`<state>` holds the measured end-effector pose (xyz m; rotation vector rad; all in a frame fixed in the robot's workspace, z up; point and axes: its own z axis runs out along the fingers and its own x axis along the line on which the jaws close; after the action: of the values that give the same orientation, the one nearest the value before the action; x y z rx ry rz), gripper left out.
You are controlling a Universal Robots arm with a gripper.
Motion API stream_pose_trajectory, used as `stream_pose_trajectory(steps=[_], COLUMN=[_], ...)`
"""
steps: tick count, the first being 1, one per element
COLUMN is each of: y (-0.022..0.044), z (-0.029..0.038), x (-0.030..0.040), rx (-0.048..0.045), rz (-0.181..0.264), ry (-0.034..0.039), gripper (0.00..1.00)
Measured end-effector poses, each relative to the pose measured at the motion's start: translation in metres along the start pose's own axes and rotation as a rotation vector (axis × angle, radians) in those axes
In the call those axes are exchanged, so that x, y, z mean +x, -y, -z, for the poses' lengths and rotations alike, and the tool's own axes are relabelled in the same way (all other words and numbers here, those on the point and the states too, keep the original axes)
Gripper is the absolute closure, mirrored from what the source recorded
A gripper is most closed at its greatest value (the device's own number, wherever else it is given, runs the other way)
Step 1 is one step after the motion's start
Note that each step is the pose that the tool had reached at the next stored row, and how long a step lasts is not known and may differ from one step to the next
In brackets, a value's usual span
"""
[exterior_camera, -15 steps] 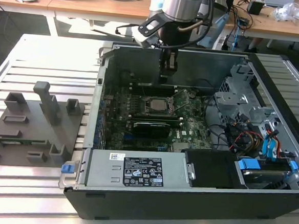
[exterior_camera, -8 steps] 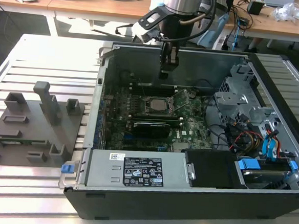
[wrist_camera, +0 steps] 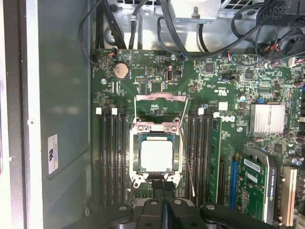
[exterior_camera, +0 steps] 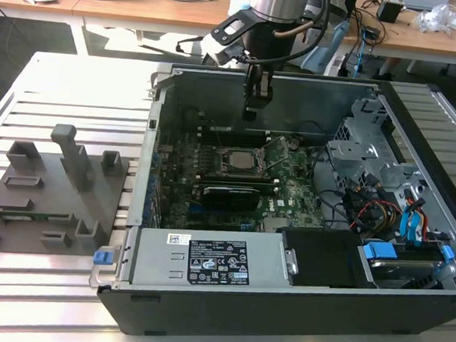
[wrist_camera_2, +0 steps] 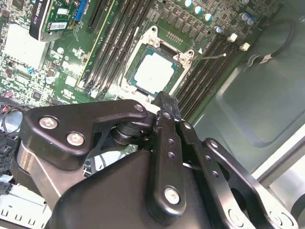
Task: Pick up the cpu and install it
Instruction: 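Place the cpu into insertion slot, then close the cpu cover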
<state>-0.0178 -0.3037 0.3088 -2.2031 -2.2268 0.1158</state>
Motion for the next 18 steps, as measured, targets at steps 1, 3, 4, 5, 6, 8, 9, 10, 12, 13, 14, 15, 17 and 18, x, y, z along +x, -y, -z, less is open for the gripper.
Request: stream_pose_trajectory(steps=[1, 3, 4, 5, 6, 8, 9, 10, 12, 13, 14, 15, 17, 18], y=[0.0000, 0.0000, 0.0000, 0.0000, 0.0000, -0.0020, -0.0037, -0.0047, -0.0067, -0.0078, -0.0089, -0.0113, -0.0212, -0.0242], z=[0.0000, 0.0000, 0.0000, 0.0000, 0.0000, 0.0001, 0.0003, 0.0003, 0.0004, 0.0004, 0.0005, 0.0006, 0.0011, 0.0013], x=[0.0000, 0.0000, 0.0000, 0.0000, 0.0000, -0.0001, -0.0001, -0.0001, -0.0001, -0.0001, -0.0001, -0.0001, -0.0002, -0.0003], rx=[0.0000, 0.0001, 0.0001, 0.0000, 0.0000, 0.0000, 0.0001, 0.0001, 0.0000, 0.0000, 0.0001, 0.0000, 0.0002, 0.0003], rz=[0.000, 0.000, 0.000, 0.000, 0.000, 0.000, 0.000, 0.000, 0.000, 0.000, 0.000, 0.000, 0.000, 0.000], ry=[0.0000, -0.0001, -0.0002, -0.0003, -0.0003, -0.0004, -0.0002, -0.0002, 0.0005, 0.0008, 0.0007, 0.0006, 0.0007, 0.0008], gripper=[0.89, 0.89, 0.89, 0.89, 0.89, 0.89, 0.89, 0.89, 0.89, 0.89, 0.89, 0.89, 0.89, 0.89])
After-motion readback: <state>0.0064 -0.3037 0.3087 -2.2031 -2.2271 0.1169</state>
